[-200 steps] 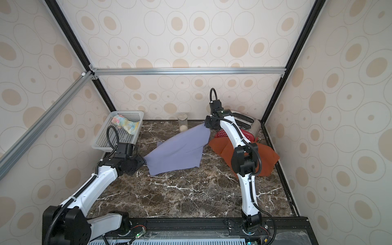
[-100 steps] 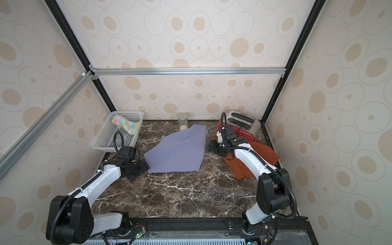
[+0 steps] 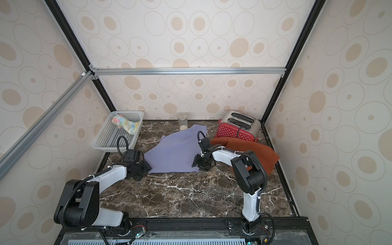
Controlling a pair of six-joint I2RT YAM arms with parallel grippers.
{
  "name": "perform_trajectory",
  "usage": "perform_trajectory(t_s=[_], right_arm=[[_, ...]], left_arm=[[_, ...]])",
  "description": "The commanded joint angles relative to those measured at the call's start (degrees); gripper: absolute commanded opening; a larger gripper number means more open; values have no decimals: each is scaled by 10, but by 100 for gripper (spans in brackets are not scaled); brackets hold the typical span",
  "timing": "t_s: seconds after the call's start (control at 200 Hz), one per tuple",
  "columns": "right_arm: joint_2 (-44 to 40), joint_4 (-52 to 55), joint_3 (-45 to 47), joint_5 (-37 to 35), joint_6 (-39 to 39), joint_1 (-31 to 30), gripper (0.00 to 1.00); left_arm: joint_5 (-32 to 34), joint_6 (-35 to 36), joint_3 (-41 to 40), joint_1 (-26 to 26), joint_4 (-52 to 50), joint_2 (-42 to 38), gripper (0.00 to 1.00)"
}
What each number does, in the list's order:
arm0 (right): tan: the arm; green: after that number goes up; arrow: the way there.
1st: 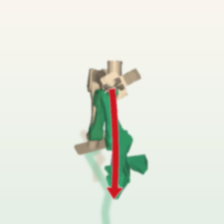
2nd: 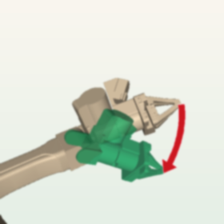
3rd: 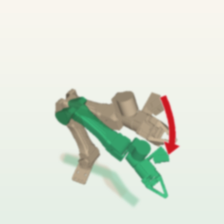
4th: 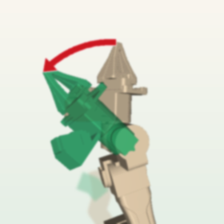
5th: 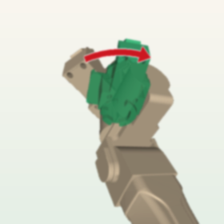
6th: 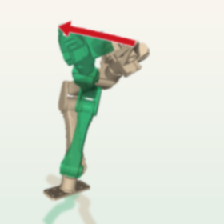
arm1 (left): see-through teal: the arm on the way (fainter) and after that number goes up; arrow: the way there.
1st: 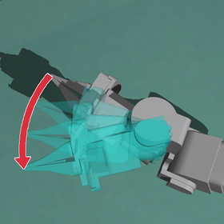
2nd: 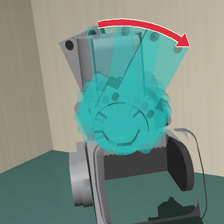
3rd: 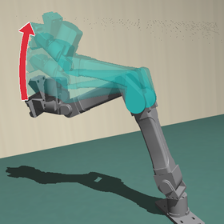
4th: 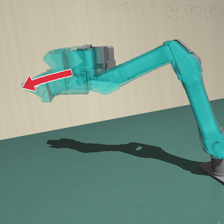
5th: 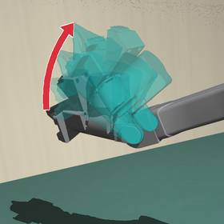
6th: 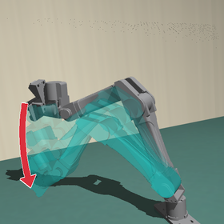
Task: Roll up the skirts
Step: Flatten out the skirt at the center of the board.
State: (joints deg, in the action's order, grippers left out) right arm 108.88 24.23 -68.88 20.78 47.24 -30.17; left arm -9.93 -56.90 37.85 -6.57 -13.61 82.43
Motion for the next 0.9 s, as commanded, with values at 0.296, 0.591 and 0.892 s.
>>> perform_trajectory(t_s=[0.296,0.591,0.892], right_arm=[[-33,-32,16,-27,14,-1,1],[-178,-14,-36,-25,-24,1,0],[-346,11,-78,-51,-61,-15,0]], left_arm=[[-15,-43,36,-27,42,19,0],[-13,15,205,-26,-92,-116,0],[-53,75,390,-23,-177,-200,0]])
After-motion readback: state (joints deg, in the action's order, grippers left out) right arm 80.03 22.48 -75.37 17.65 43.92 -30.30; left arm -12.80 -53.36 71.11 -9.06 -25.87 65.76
